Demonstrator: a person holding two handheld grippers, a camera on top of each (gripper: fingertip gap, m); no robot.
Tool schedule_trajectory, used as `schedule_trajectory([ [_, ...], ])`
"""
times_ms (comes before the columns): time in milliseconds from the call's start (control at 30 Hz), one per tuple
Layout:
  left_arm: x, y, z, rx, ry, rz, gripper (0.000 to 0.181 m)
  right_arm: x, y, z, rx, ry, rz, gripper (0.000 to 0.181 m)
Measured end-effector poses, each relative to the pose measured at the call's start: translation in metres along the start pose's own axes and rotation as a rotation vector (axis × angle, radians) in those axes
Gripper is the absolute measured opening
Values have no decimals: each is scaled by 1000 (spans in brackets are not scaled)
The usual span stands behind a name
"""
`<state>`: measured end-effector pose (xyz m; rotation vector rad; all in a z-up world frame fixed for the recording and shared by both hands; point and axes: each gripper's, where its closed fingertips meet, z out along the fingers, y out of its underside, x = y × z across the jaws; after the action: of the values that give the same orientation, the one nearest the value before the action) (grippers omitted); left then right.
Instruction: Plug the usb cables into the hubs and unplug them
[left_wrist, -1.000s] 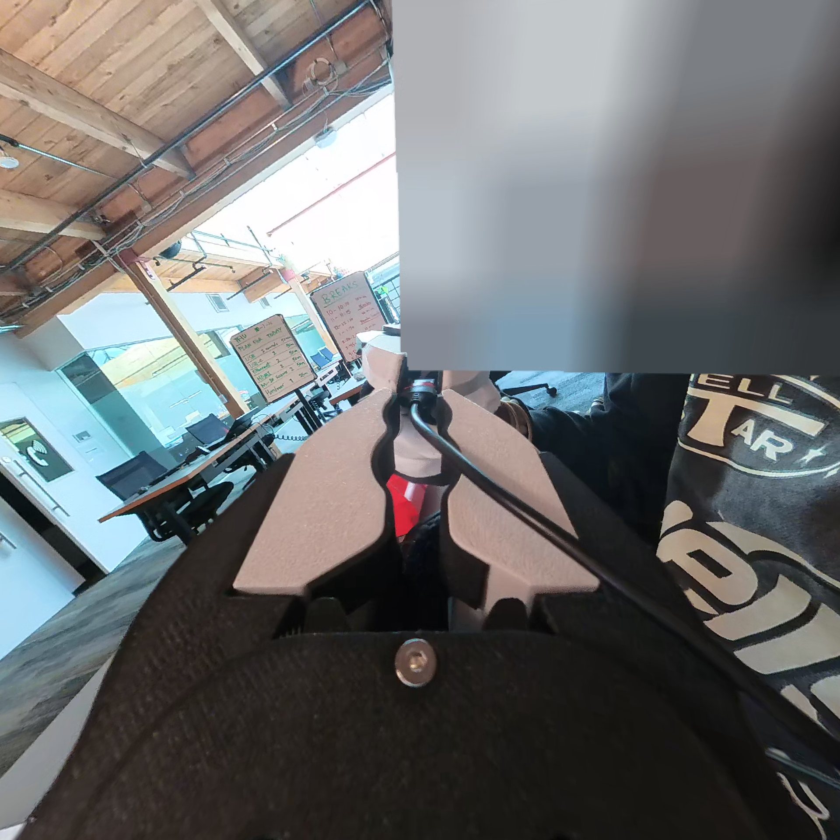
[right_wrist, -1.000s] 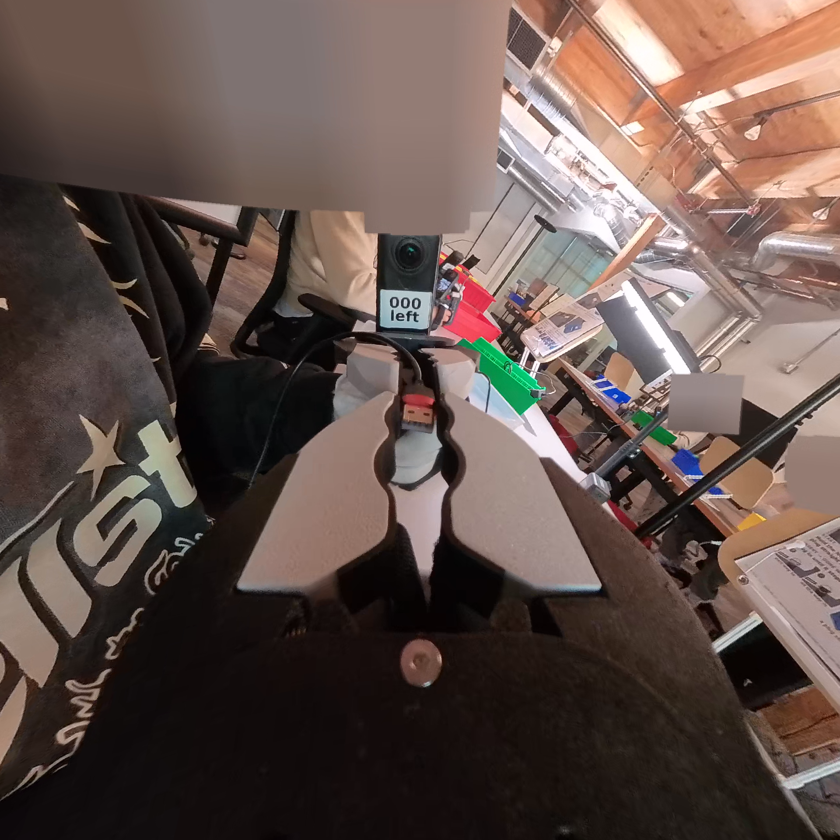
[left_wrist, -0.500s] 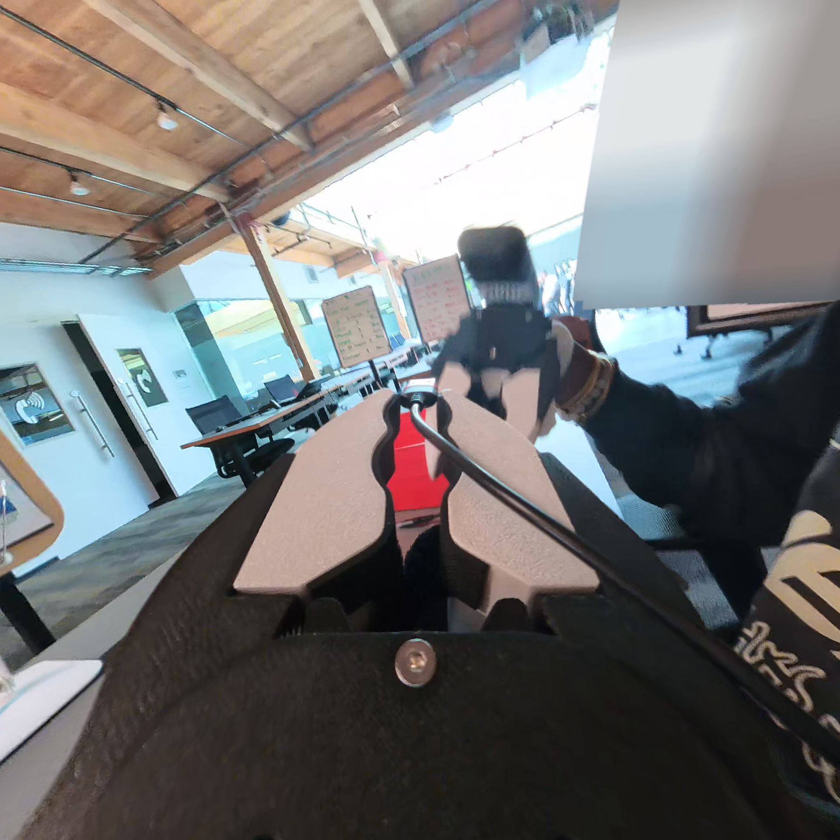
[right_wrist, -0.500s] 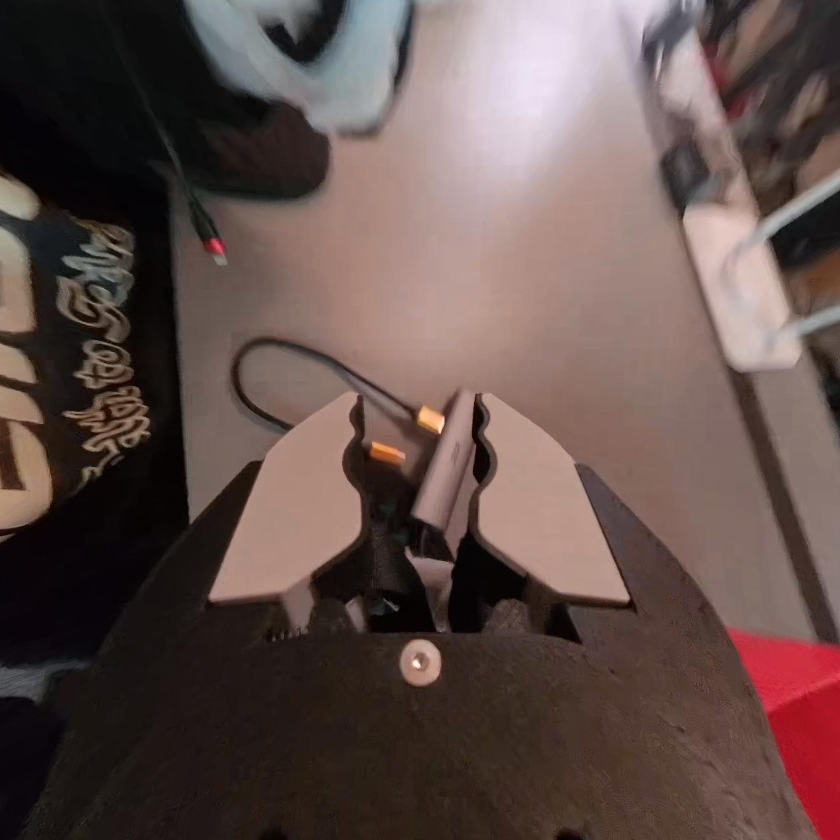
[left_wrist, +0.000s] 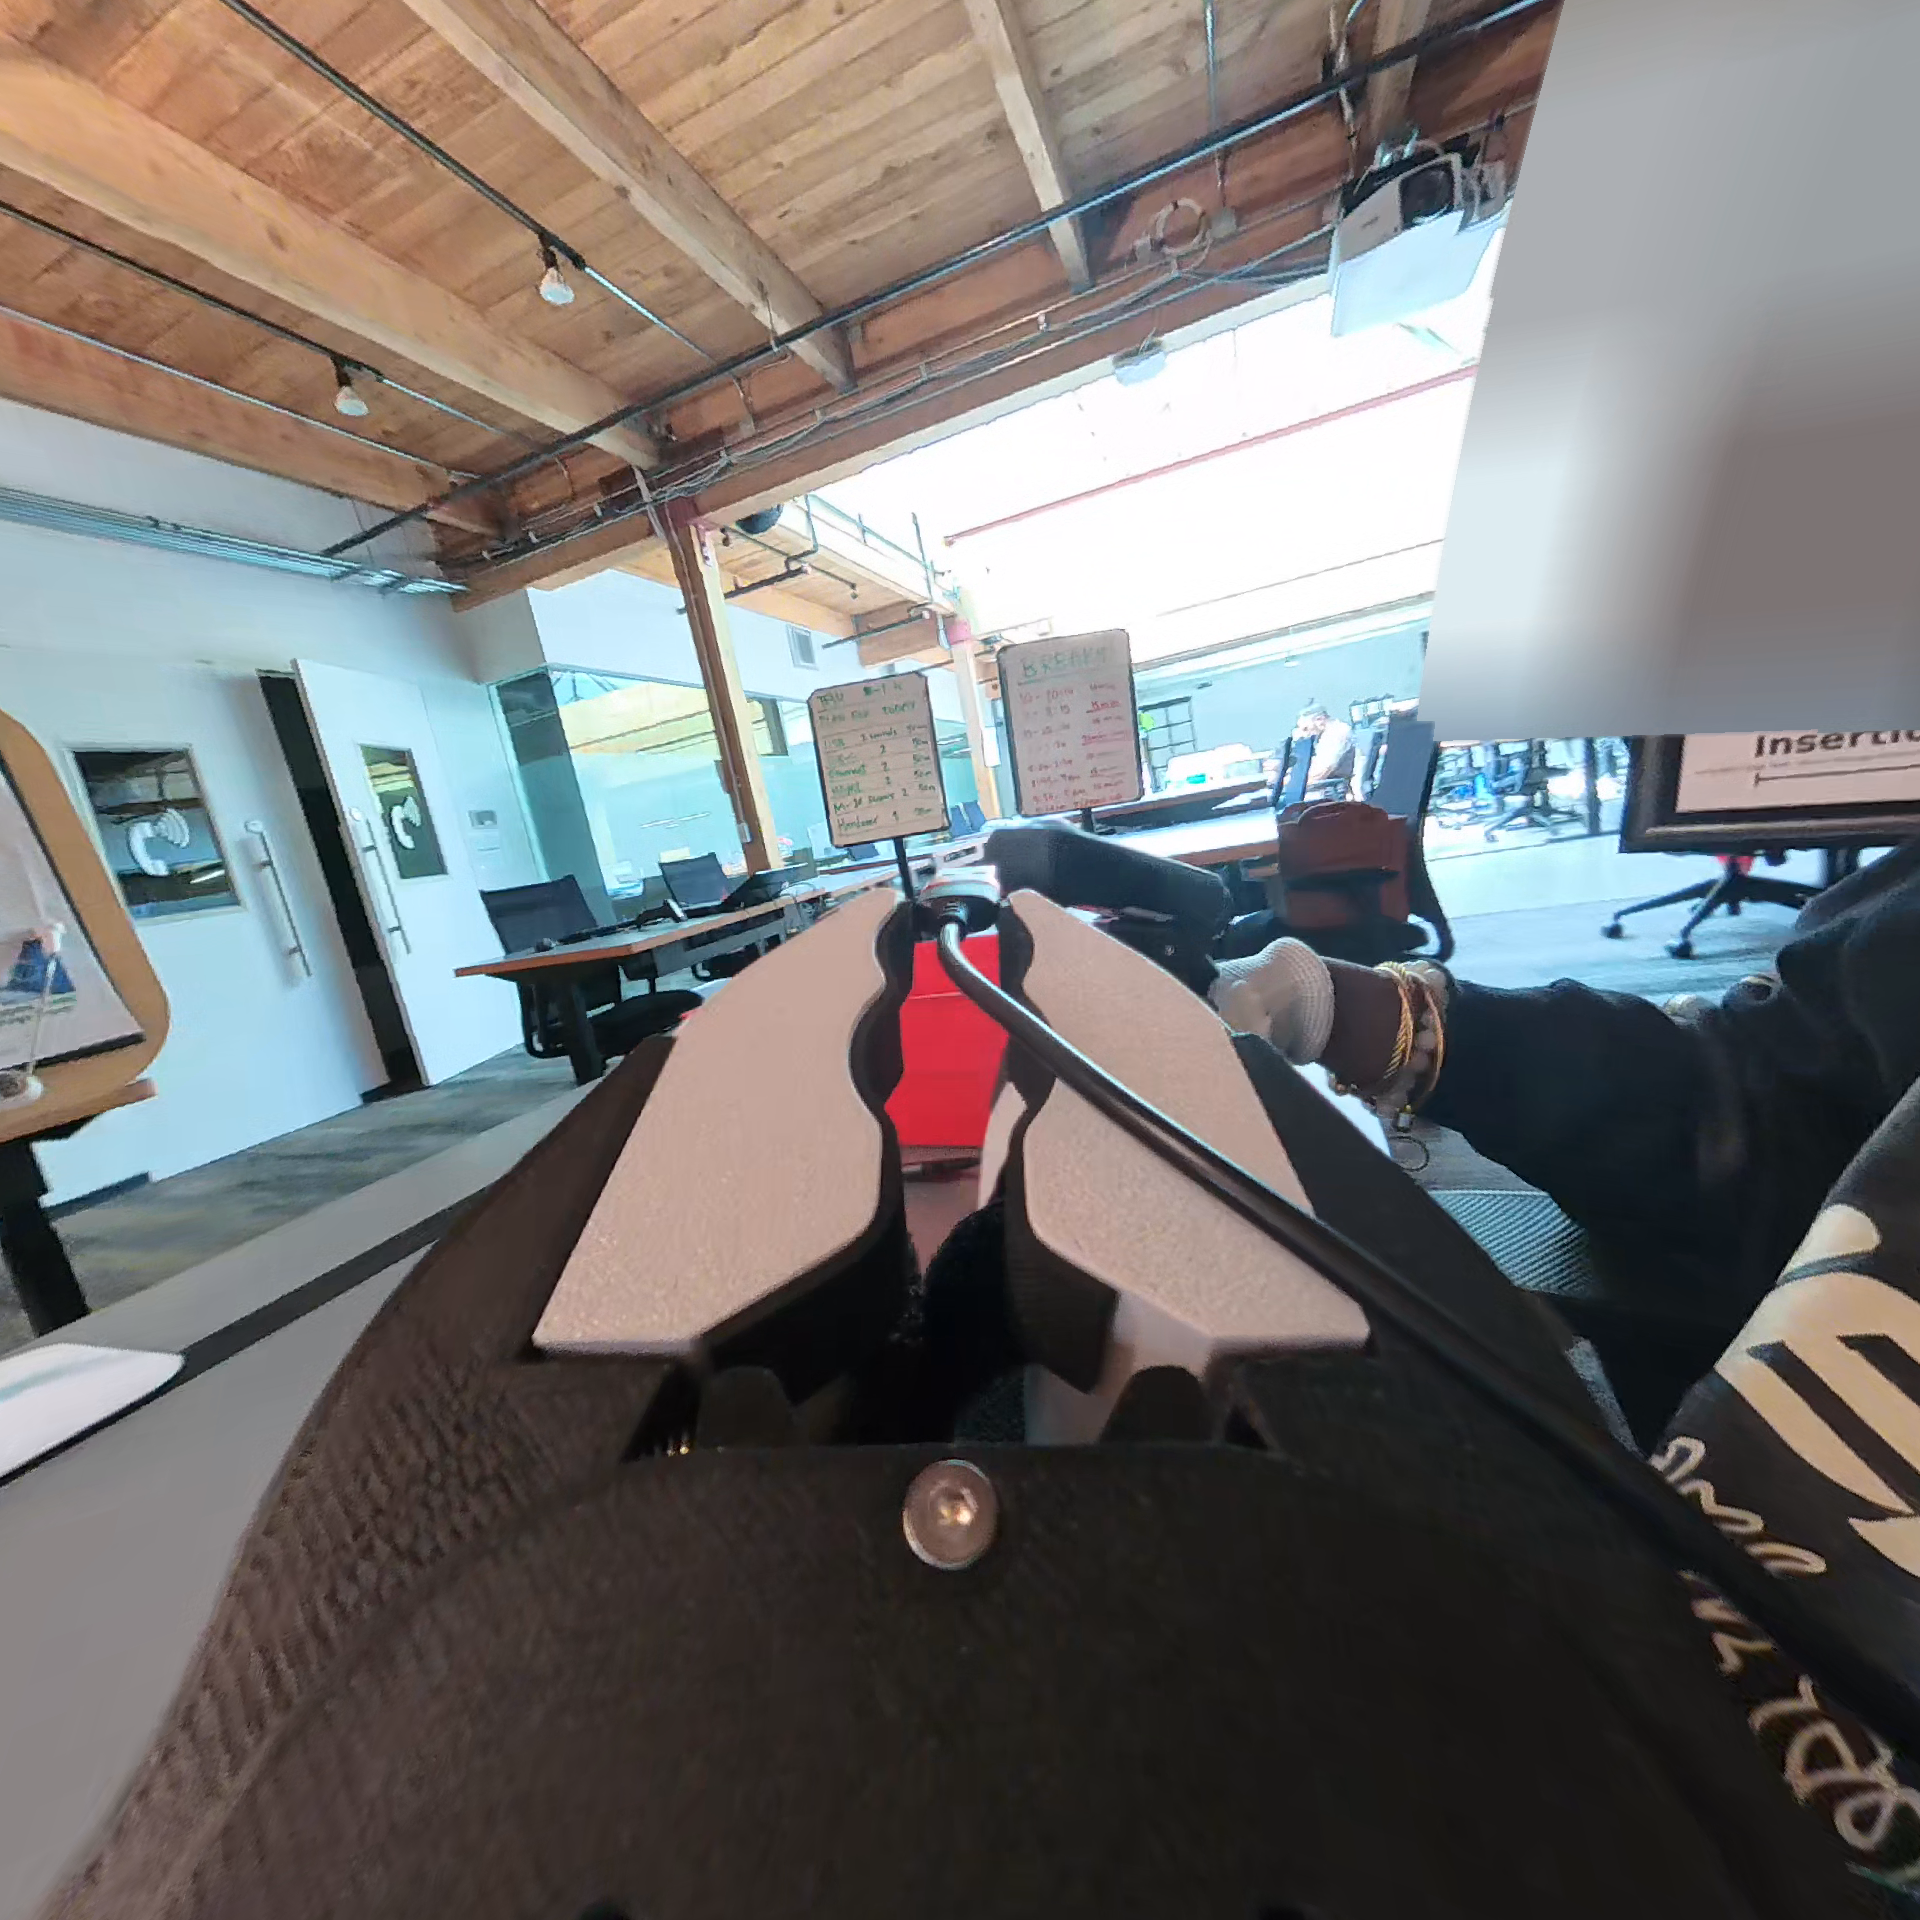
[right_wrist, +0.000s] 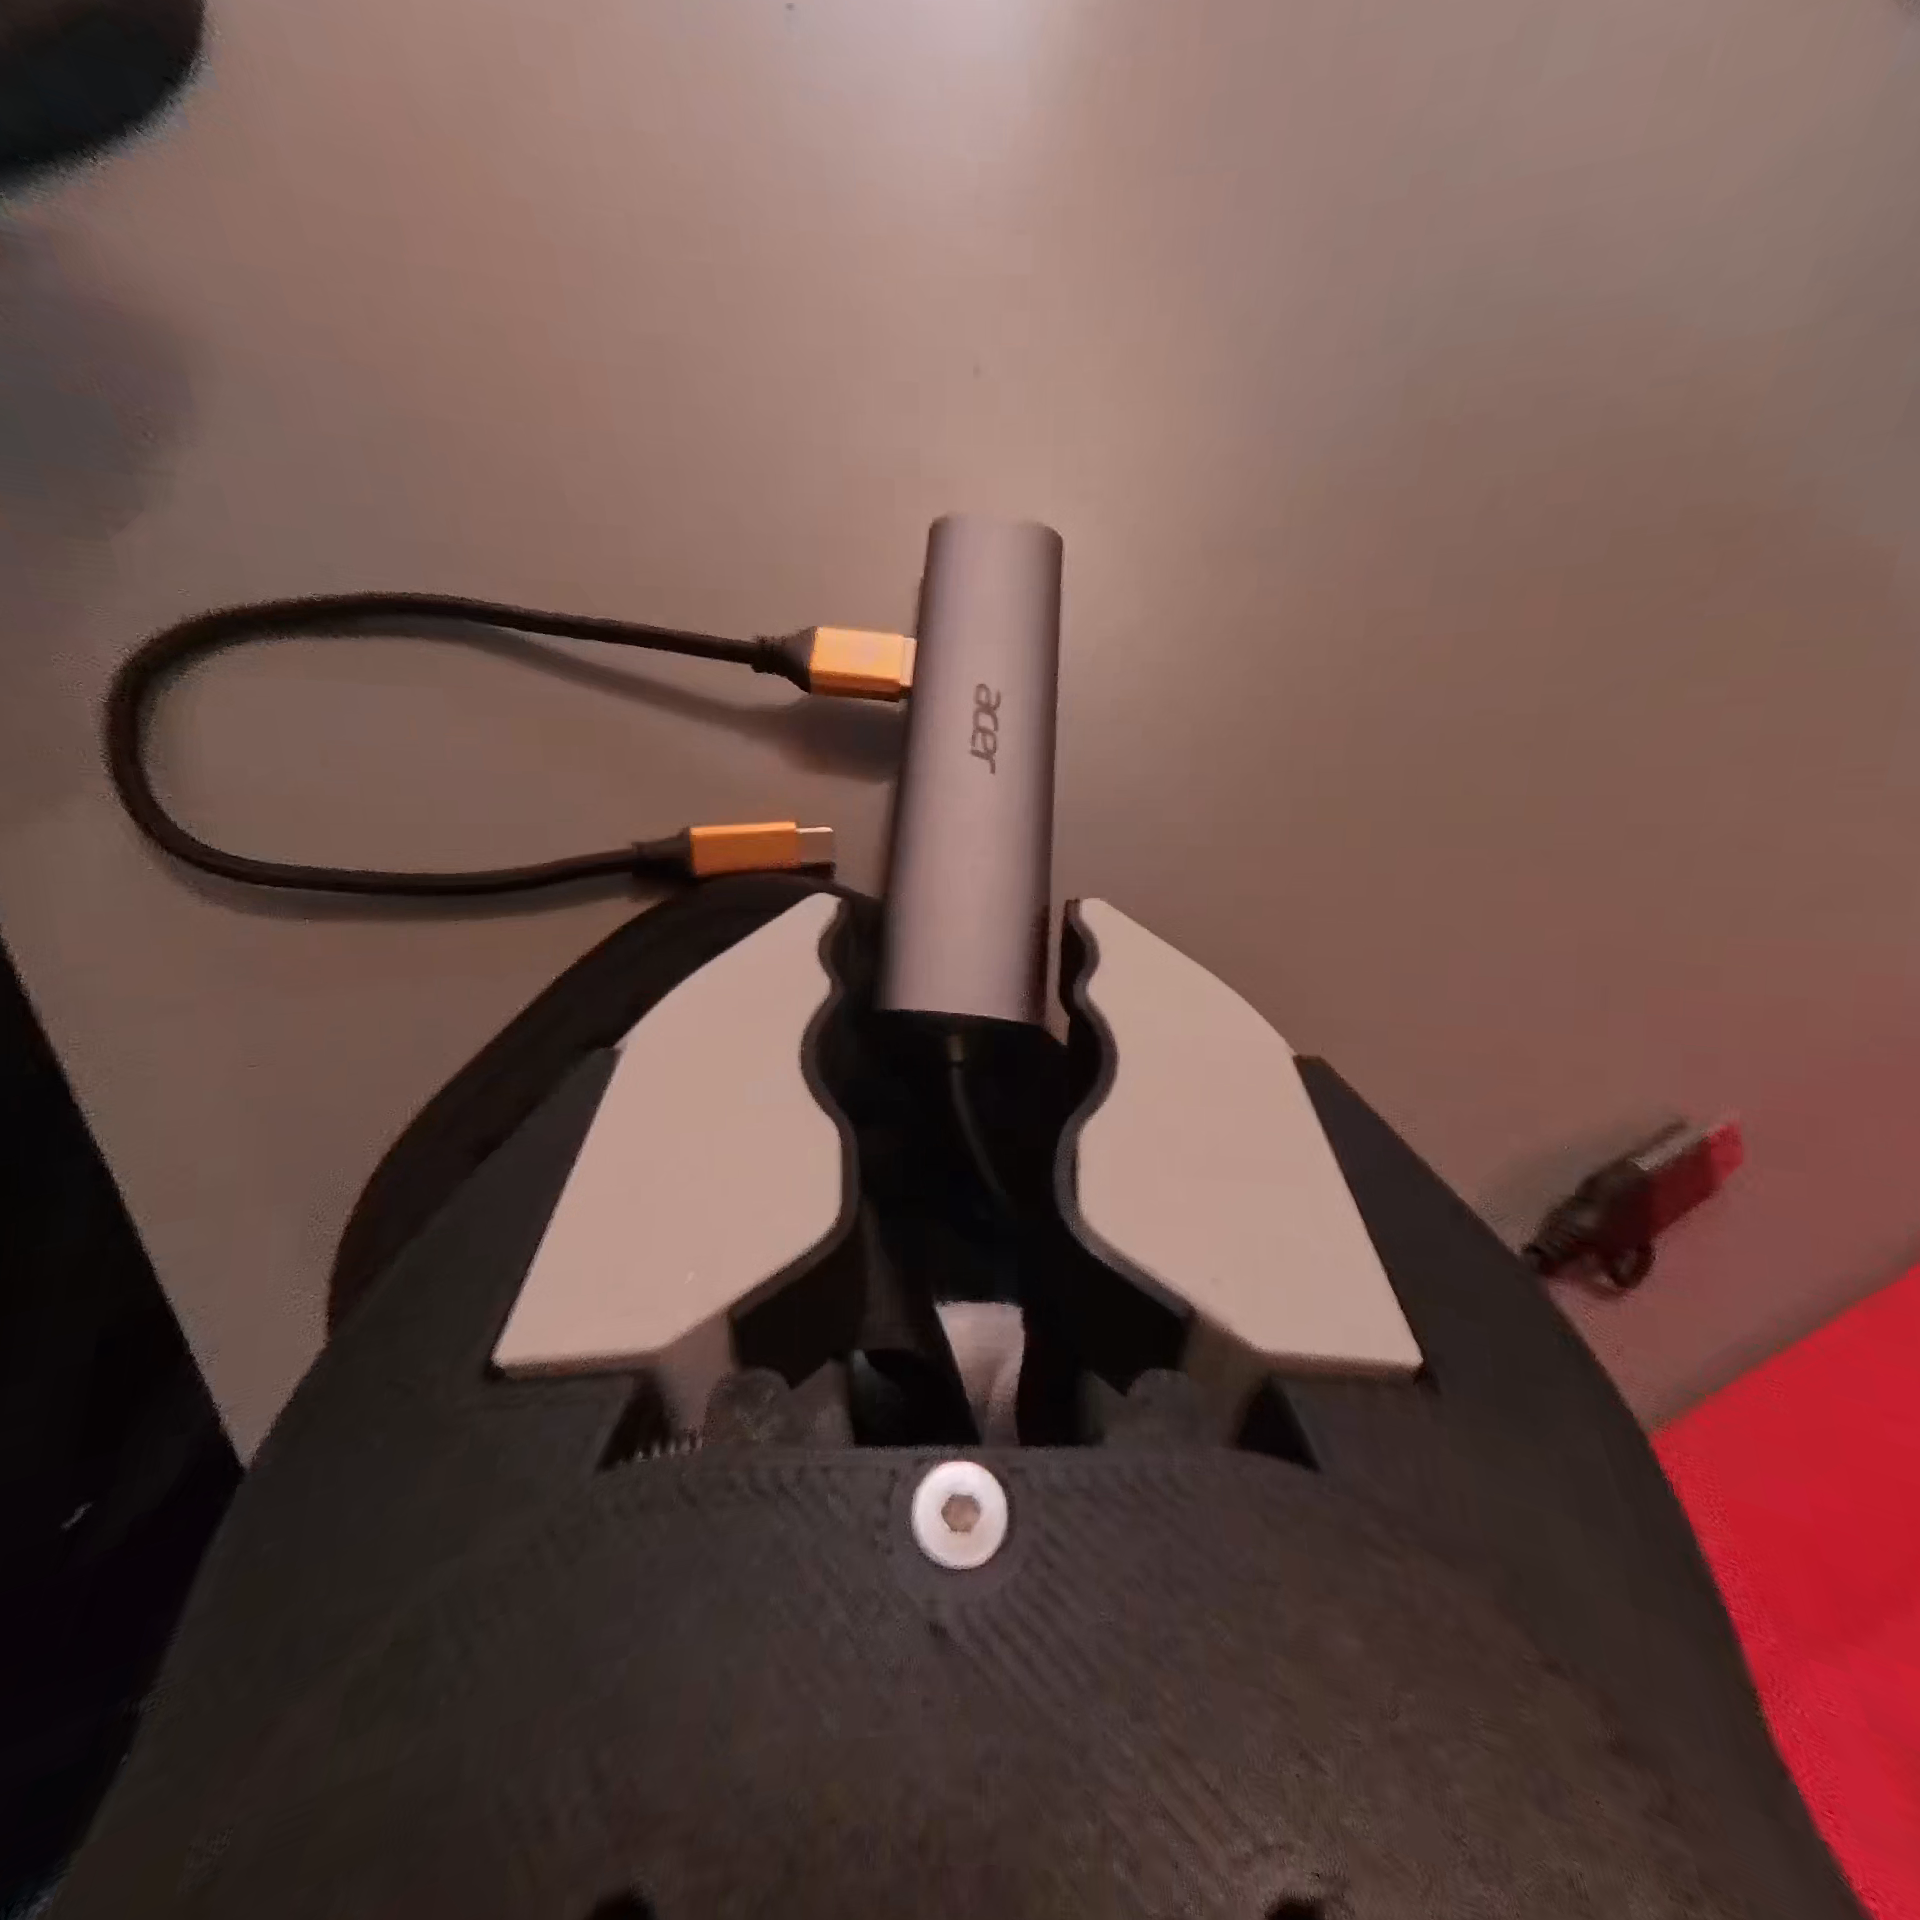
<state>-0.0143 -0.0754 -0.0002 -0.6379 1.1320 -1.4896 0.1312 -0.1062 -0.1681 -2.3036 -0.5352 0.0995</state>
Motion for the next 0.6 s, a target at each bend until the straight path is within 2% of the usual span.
schedule_trajectory([
  [167,-2,1,-5,22,-19,-28,15,-2,-1,2,22,-31,19,34],
  [367,-14,5,-8,40,-38,-114,15,-1,-2,2,40,40,-27,33],
  [500,-17,1,-11,58,-65,-98,15,0,-4,2,53,74,-56,33],
  [600,-8,-6,-14,63,-72,-7,15,0,-6,1,65,104,-82,33],
])
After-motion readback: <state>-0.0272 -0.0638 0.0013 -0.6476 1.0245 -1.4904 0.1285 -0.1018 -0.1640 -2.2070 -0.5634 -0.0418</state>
